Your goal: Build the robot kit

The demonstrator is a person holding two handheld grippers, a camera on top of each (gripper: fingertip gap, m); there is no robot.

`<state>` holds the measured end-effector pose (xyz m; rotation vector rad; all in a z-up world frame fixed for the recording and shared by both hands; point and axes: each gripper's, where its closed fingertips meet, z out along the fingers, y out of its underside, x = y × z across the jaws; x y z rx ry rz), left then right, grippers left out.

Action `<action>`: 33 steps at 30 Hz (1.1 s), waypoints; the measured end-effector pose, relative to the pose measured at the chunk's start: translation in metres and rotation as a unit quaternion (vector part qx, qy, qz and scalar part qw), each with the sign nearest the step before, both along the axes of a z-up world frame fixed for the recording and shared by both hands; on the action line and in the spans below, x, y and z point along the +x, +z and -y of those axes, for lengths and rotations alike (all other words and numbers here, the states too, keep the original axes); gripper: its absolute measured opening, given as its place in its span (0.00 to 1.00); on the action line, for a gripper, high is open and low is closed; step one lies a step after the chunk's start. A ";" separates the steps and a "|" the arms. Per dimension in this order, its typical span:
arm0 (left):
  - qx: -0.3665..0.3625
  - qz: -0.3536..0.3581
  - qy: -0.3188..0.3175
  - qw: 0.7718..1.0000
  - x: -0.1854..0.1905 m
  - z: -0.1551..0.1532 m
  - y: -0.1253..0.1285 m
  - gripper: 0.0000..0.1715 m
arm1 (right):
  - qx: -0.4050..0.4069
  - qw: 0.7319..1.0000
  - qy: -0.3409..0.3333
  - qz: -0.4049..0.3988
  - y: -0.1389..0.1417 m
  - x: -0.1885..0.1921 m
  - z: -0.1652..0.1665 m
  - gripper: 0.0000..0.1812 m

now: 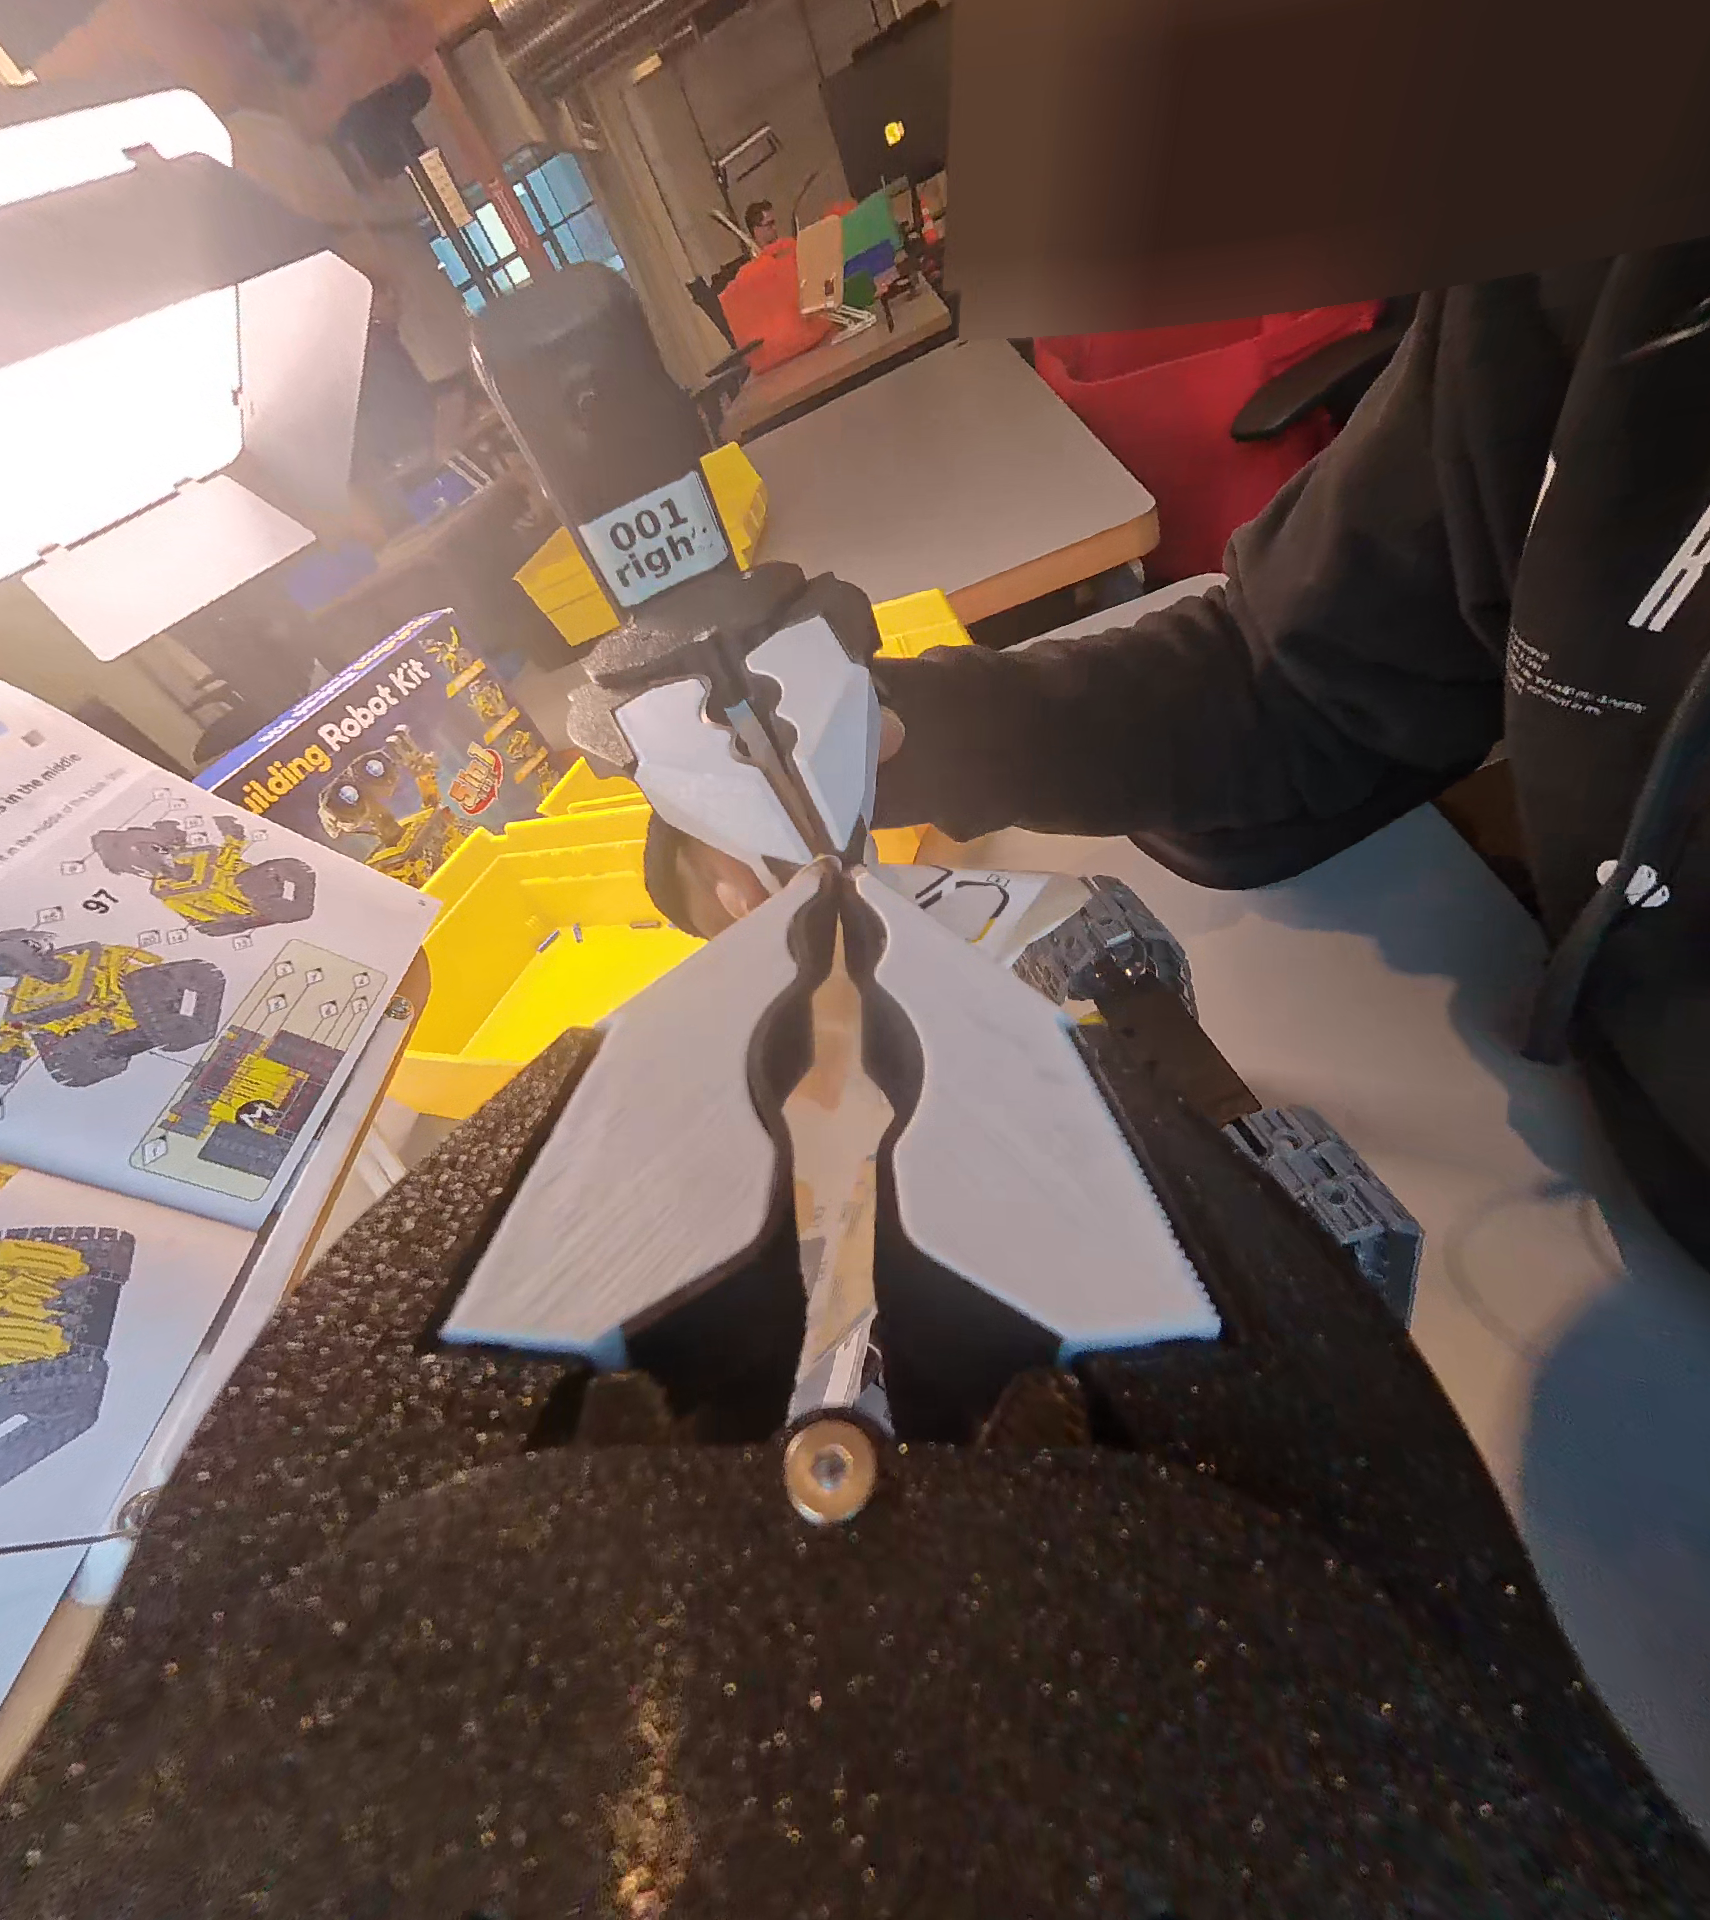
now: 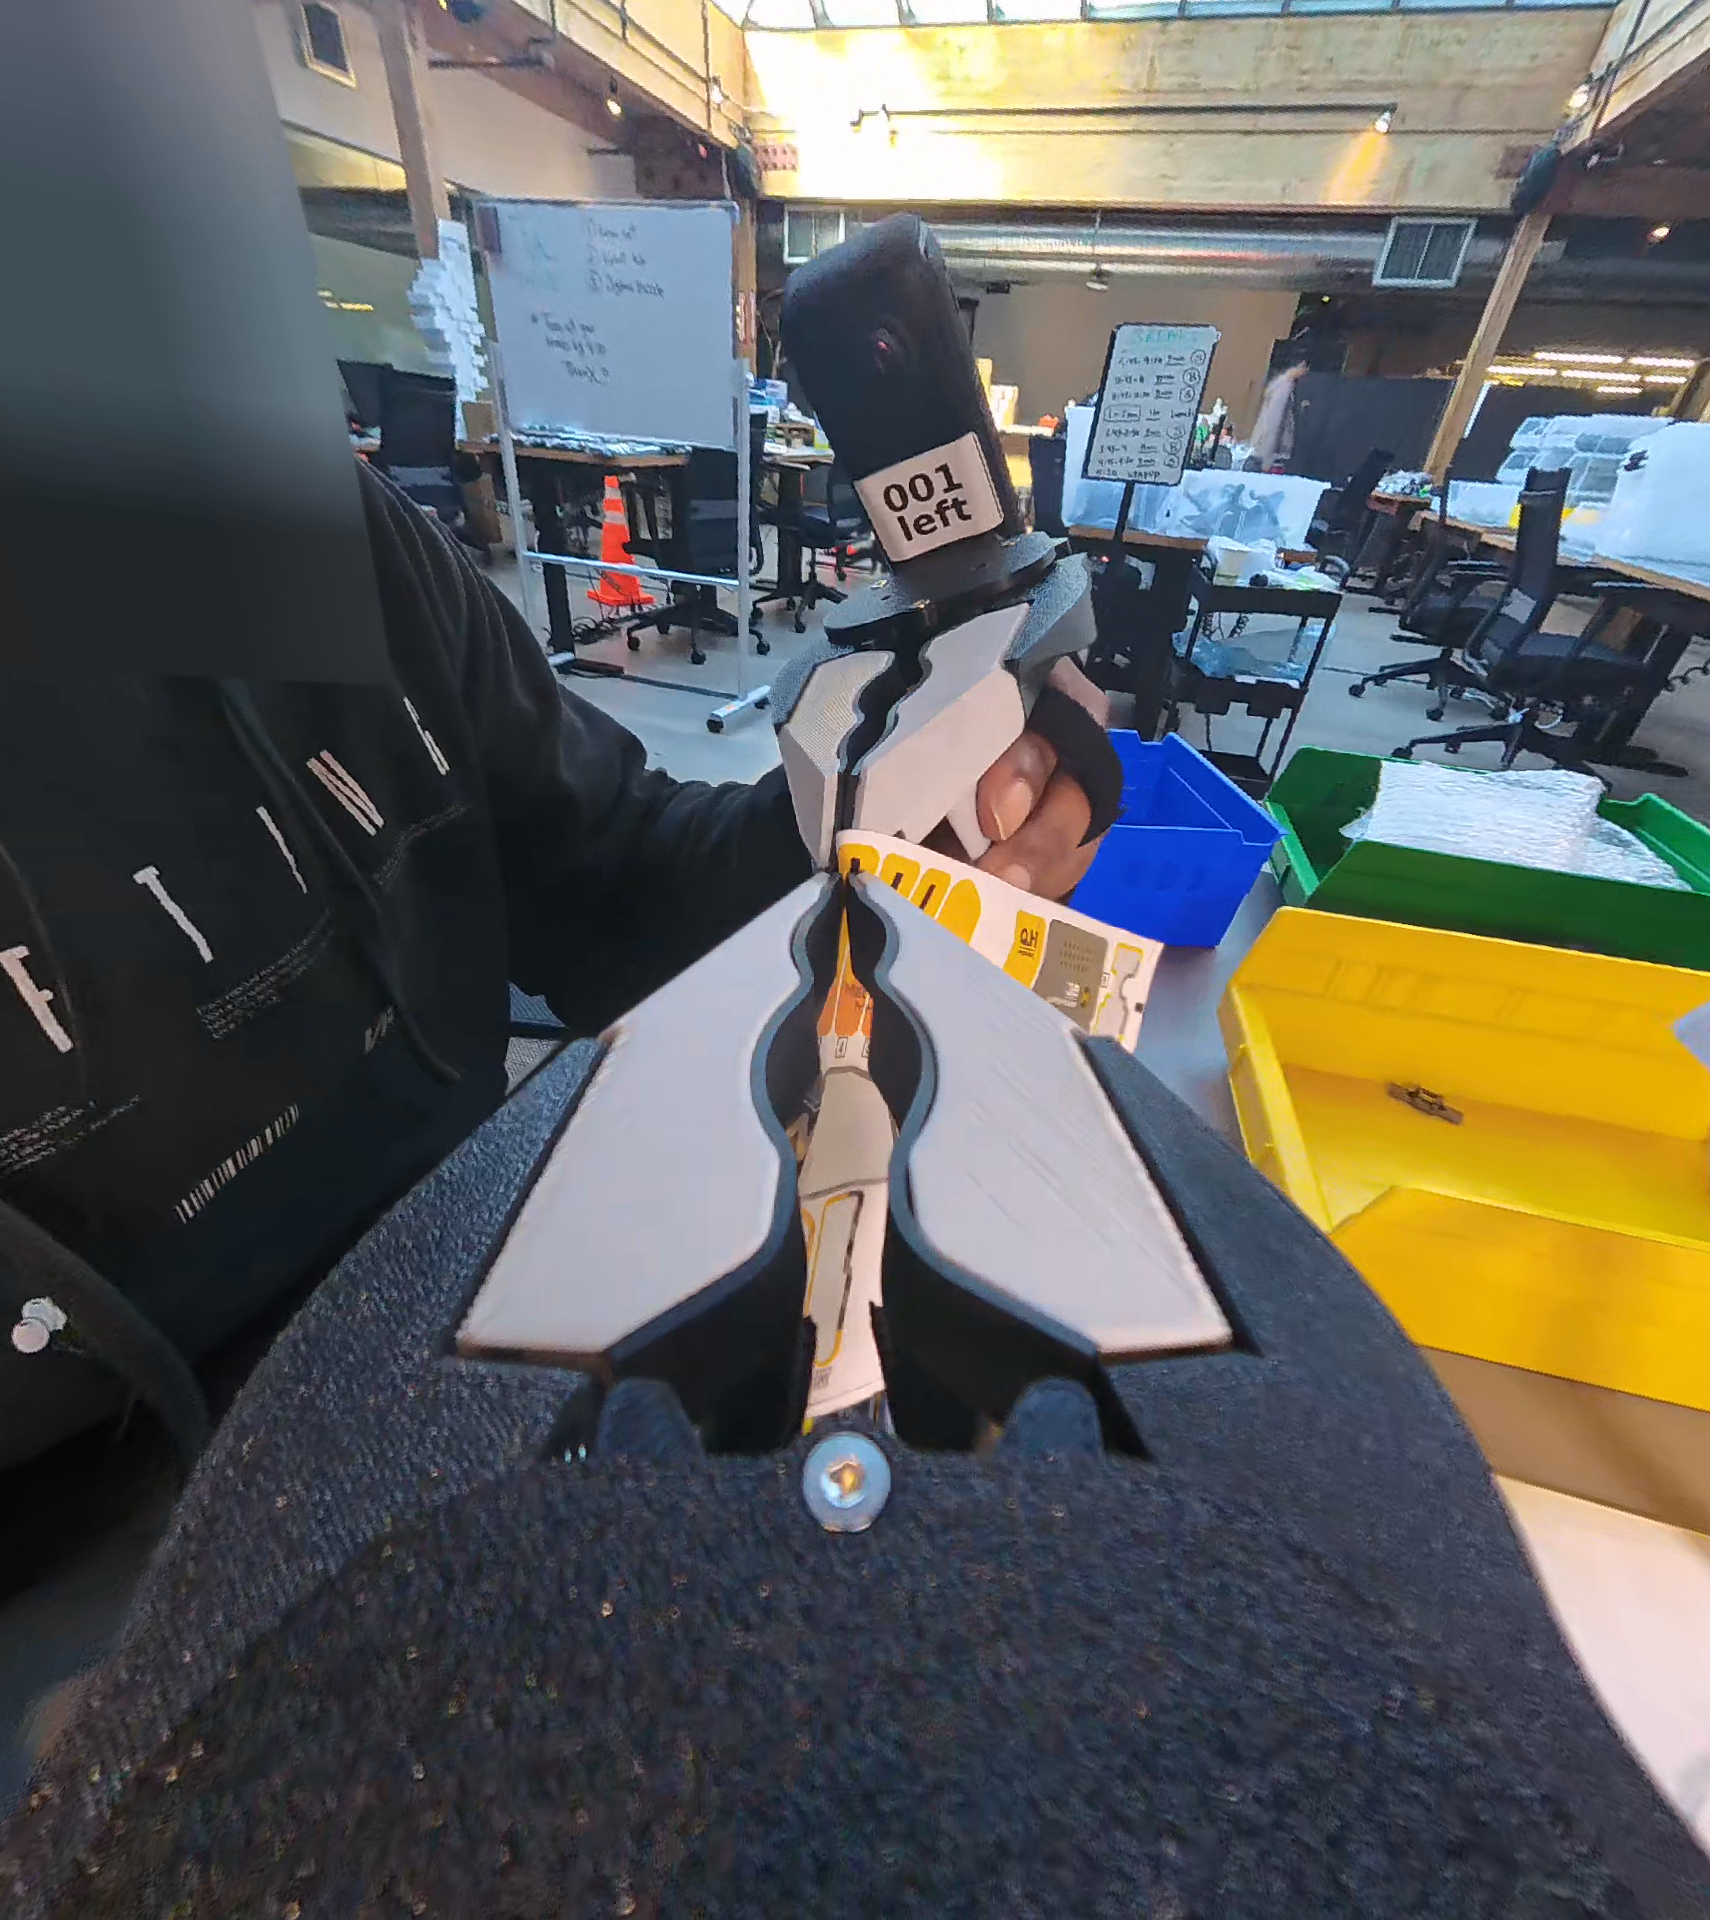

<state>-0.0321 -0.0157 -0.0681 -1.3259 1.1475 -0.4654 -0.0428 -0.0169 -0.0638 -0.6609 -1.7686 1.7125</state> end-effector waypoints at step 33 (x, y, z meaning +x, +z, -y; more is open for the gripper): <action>0.021 -0.069 0.052 0.996 -0.005 -0.009 -0.010 0.00 | 0.057 0.995 -0.066 0.046 -0.004 -0.004 -0.007 0.00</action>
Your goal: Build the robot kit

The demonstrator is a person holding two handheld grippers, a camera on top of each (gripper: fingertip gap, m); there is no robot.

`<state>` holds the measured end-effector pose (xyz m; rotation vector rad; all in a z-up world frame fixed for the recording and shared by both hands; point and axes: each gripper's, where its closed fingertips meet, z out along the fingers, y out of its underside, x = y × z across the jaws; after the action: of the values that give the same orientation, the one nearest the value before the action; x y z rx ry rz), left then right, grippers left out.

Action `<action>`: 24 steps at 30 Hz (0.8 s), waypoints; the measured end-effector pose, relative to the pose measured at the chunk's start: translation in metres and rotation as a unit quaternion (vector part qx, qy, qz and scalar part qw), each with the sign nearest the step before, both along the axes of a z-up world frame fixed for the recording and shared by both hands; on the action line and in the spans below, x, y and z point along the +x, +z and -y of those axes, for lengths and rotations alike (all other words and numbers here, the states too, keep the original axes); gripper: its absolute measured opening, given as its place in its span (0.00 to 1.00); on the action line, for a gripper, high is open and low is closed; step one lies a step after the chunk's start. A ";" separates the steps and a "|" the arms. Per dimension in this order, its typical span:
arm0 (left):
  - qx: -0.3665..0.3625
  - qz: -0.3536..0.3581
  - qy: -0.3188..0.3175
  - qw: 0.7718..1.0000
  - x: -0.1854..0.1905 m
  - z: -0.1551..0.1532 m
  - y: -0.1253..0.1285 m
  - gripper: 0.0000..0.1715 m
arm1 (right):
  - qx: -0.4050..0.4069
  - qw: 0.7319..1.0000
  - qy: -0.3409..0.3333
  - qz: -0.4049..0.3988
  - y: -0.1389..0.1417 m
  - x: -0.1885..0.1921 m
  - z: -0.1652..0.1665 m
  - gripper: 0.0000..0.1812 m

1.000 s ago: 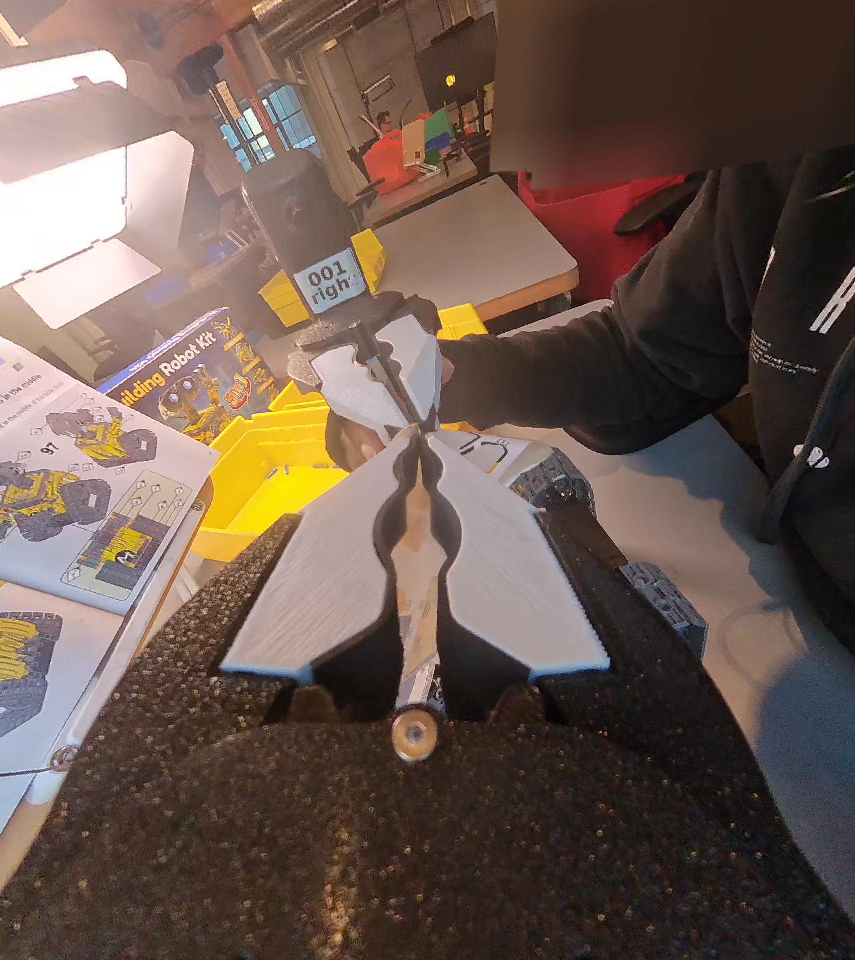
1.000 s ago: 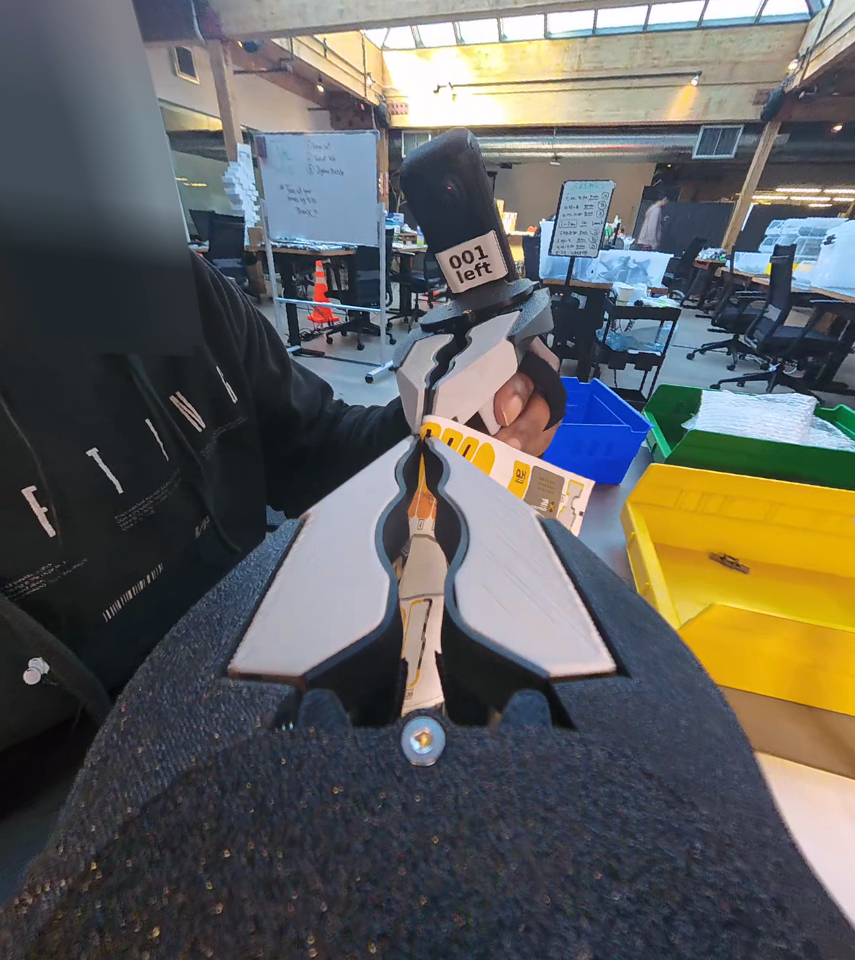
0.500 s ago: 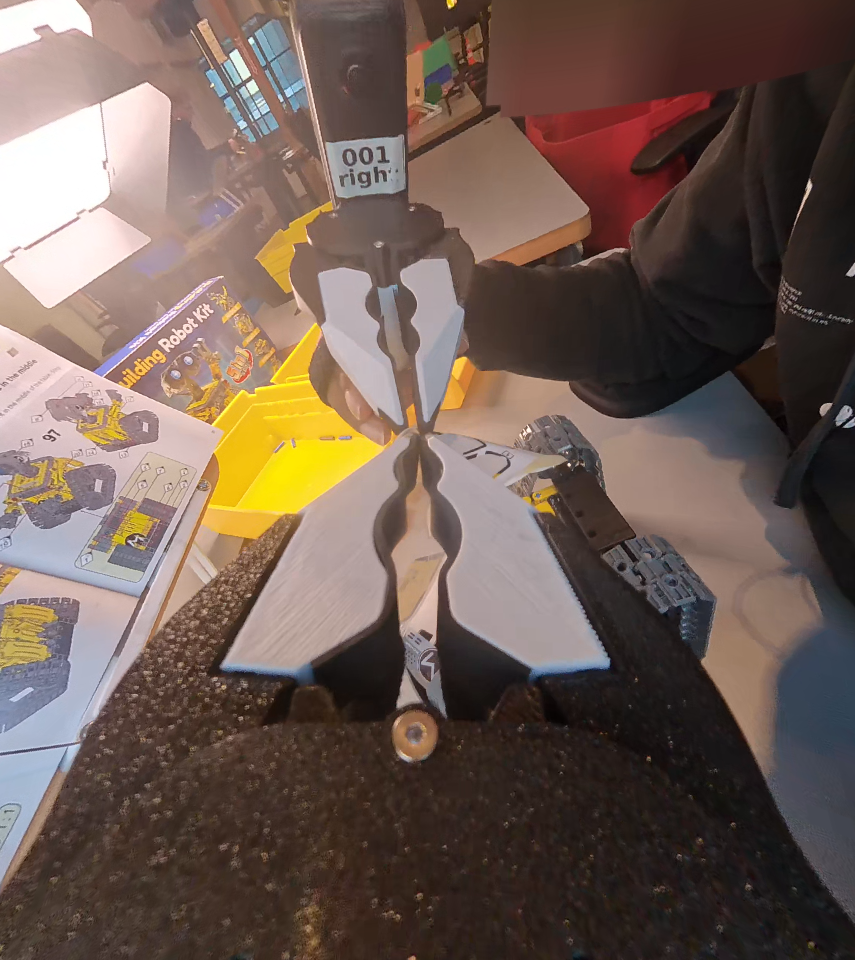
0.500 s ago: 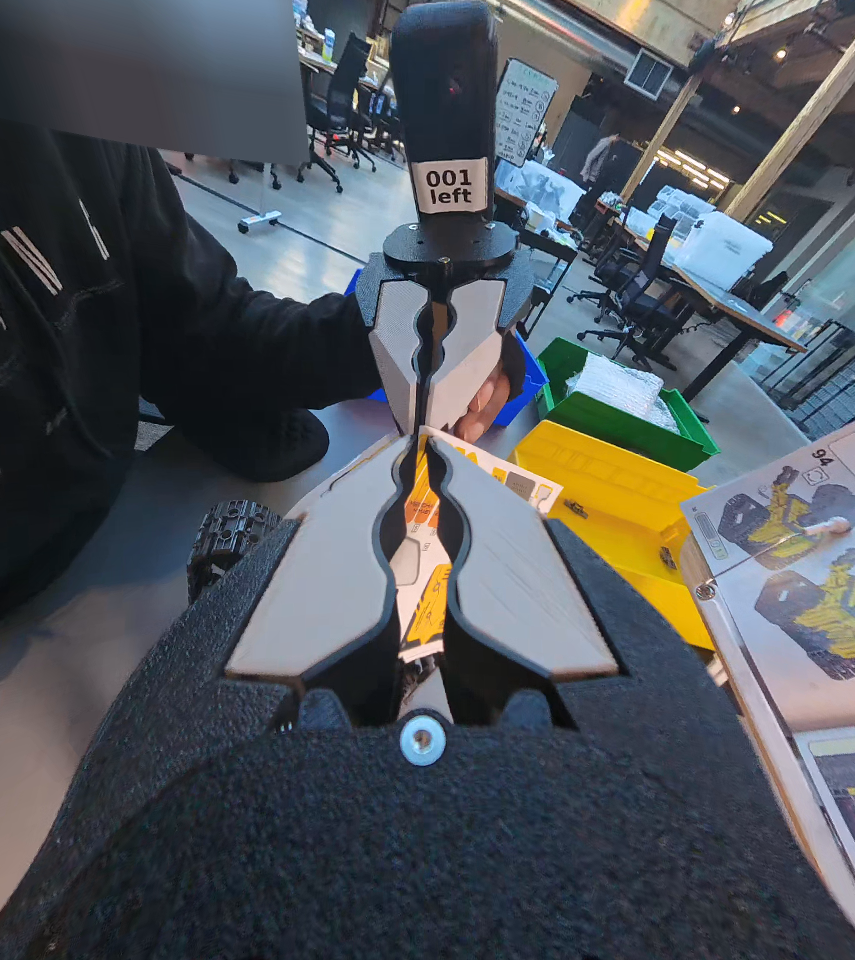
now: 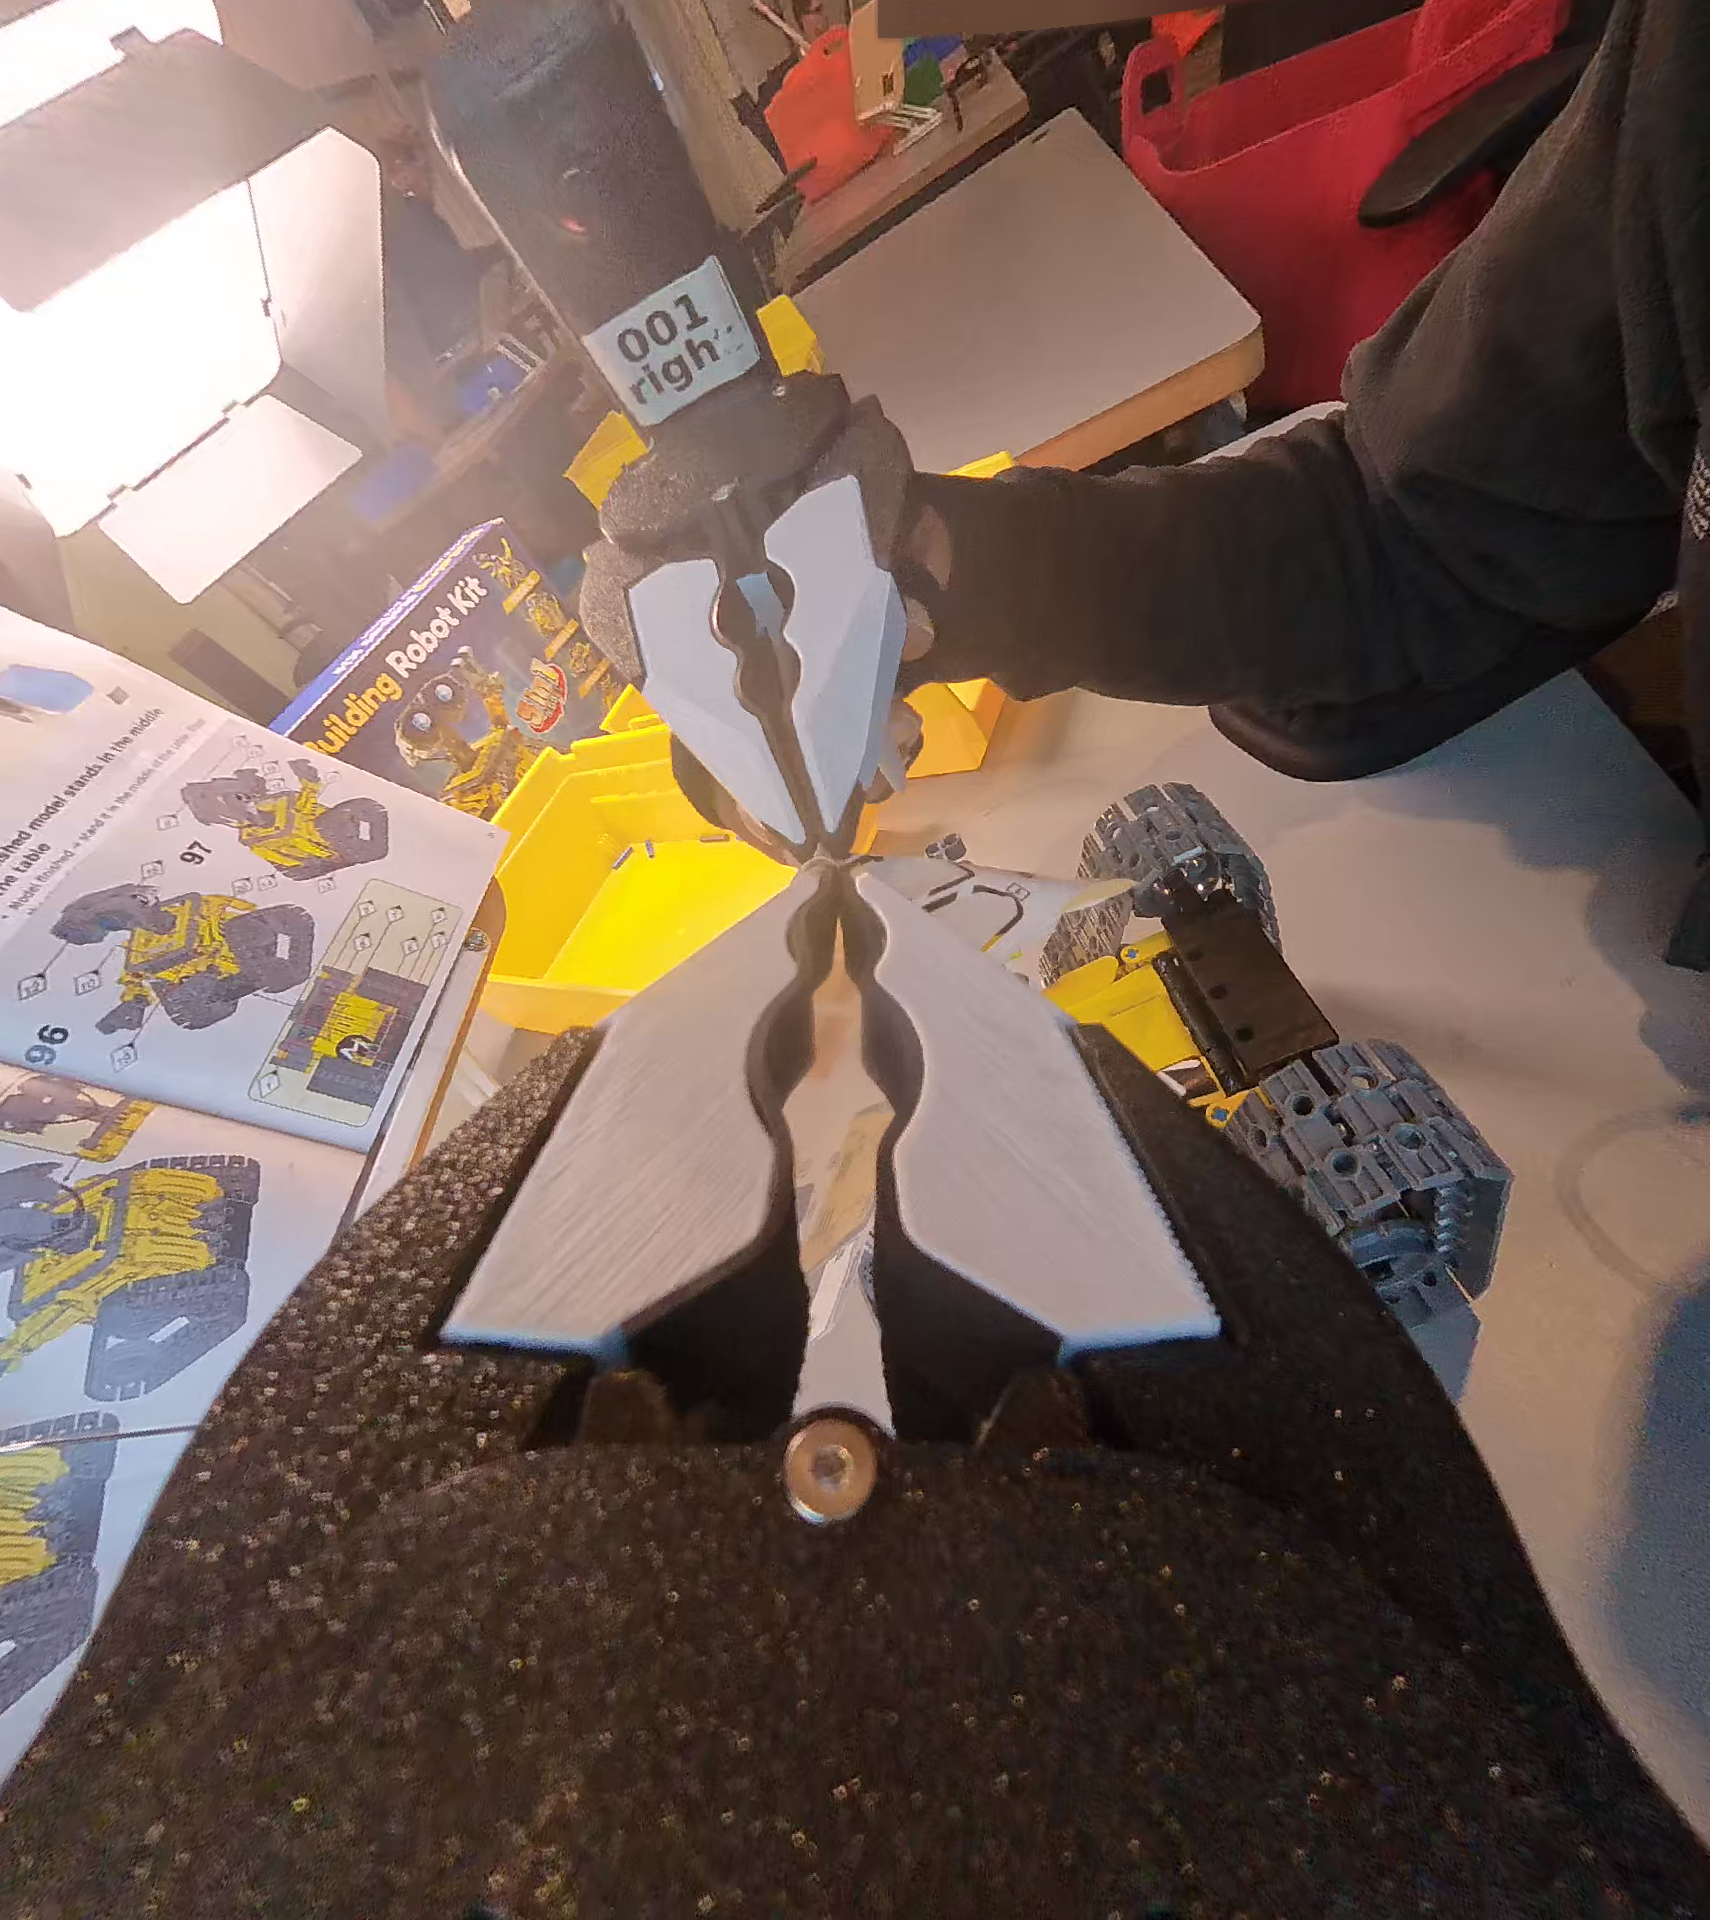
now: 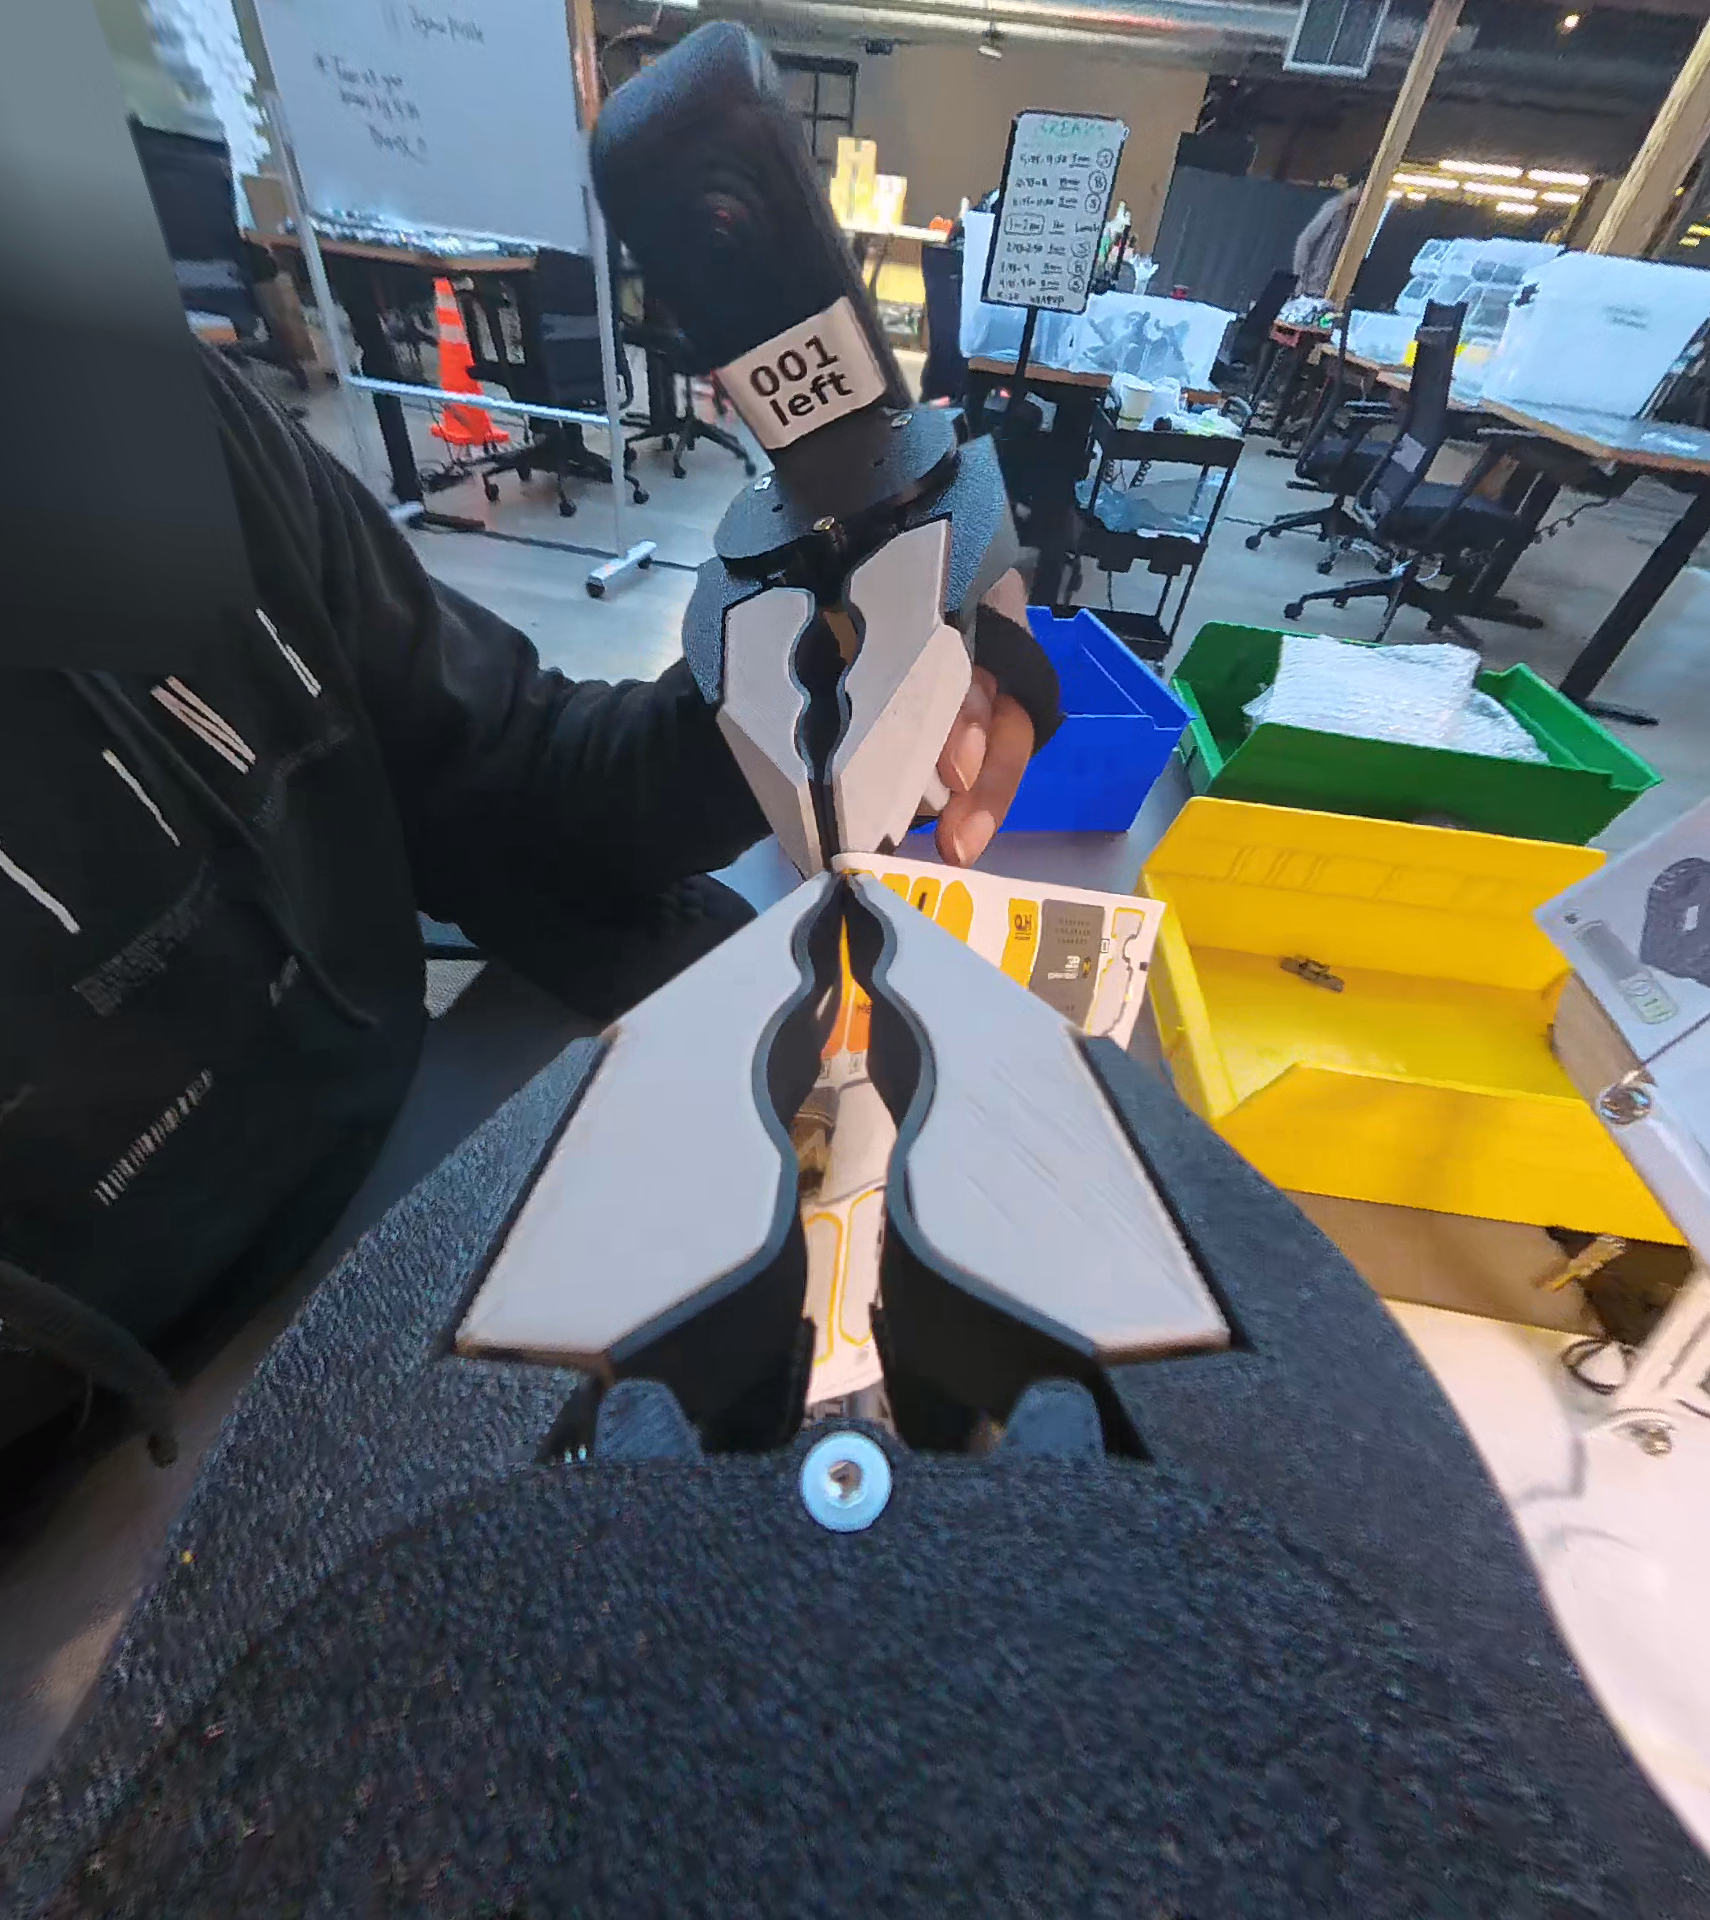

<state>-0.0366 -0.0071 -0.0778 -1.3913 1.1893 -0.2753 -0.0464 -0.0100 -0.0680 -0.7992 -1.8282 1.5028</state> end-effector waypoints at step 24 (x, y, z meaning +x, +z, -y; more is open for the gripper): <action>-0.118 0.083 0.114 0.983 -0.081 0.010 0.001 0.00 | -0.169 0.979 -0.072 -0.088 0.057 0.005 -0.049 0.00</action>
<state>-0.1180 -0.0175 -0.0765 -1.6611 0.8709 -0.3725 -0.0419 0.0390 -0.0115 -0.9029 -1.3750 1.7536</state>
